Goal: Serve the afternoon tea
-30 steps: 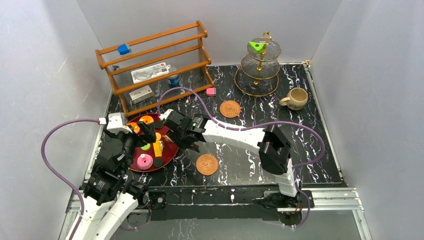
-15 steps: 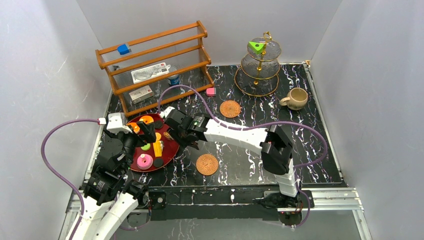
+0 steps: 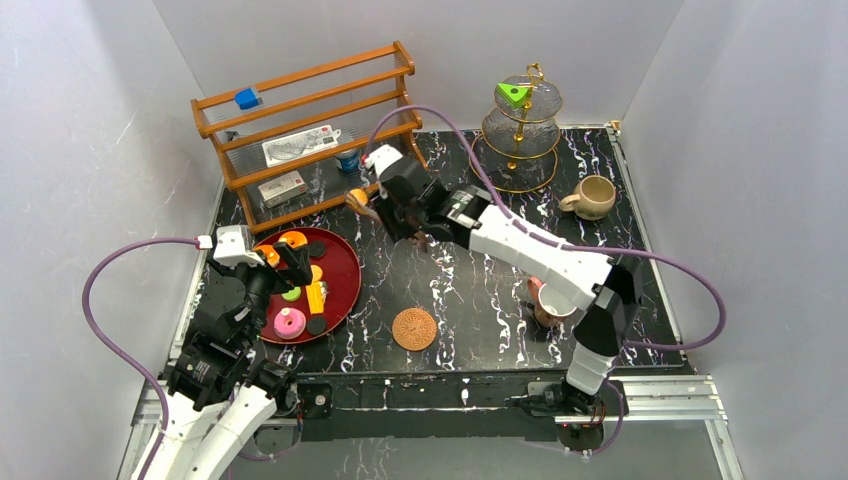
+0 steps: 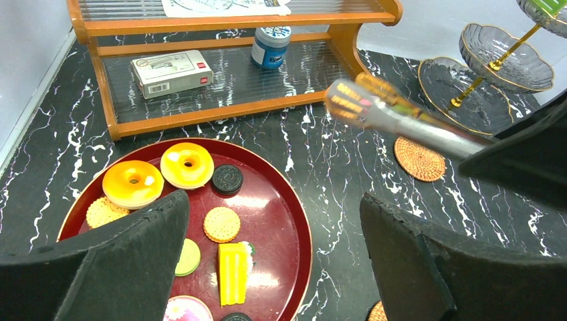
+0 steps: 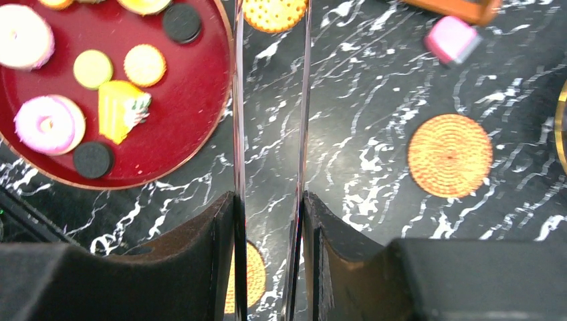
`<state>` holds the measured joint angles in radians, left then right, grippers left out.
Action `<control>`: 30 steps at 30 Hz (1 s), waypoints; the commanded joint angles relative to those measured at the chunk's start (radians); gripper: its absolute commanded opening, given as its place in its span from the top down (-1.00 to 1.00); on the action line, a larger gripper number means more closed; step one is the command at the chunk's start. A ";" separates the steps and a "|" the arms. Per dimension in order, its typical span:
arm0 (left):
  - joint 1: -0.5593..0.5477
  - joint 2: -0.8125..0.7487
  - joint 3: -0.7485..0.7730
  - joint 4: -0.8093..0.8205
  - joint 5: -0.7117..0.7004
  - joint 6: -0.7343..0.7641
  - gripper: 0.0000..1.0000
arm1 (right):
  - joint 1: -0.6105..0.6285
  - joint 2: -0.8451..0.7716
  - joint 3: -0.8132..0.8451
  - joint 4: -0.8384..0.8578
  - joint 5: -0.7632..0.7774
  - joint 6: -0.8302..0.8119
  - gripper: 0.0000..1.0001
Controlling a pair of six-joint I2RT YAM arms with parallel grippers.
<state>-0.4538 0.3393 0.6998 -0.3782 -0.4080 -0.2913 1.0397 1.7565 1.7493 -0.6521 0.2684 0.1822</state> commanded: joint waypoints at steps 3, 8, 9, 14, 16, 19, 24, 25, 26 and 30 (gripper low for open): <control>-0.003 0.007 -0.003 0.002 -0.001 -0.002 -0.91 | -0.107 -0.118 -0.002 0.031 0.081 -0.041 0.09; -0.003 0.014 0.000 -0.002 -0.003 -0.002 -0.91 | -0.247 -0.181 0.035 0.005 0.116 -0.070 0.08; -0.003 0.013 0.001 -0.002 -0.003 -0.003 -0.91 | -0.271 -0.190 0.042 -0.001 0.132 -0.078 0.08; -0.003 0.005 0.000 -0.002 -0.005 -0.005 -0.91 | -0.368 -0.218 0.063 -0.021 0.200 -0.117 0.08; -0.003 0.006 0.000 -0.001 -0.005 -0.005 -0.91 | -0.408 -0.227 0.068 -0.023 0.209 -0.126 0.08; -0.003 0.008 0.000 -0.001 -0.003 -0.005 -0.91 | -0.474 -0.236 0.076 -0.021 0.209 -0.139 0.08; -0.003 0.009 0.001 -0.001 0.000 -0.008 -0.91 | -0.577 -0.233 0.069 -0.012 0.215 -0.160 0.07; -0.003 0.010 0.001 -0.002 0.000 -0.008 -0.91 | -0.596 -0.235 0.066 -0.007 0.206 -0.161 0.07; -0.003 0.008 -0.001 -0.002 0.001 -0.009 -0.91 | -0.613 -0.237 0.061 0.002 0.198 -0.163 0.07; -0.003 0.010 0.000 -0.001 0.000 -0.008 -0.91 | -0.672 -0.226 0.063 0.022 0.177 -0.176 0.07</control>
<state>-0.4538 0.3397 0.6998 -0.3786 -0.4057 -0.2924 0.4080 1.5608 1.7729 -0.7033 0.4496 0.0357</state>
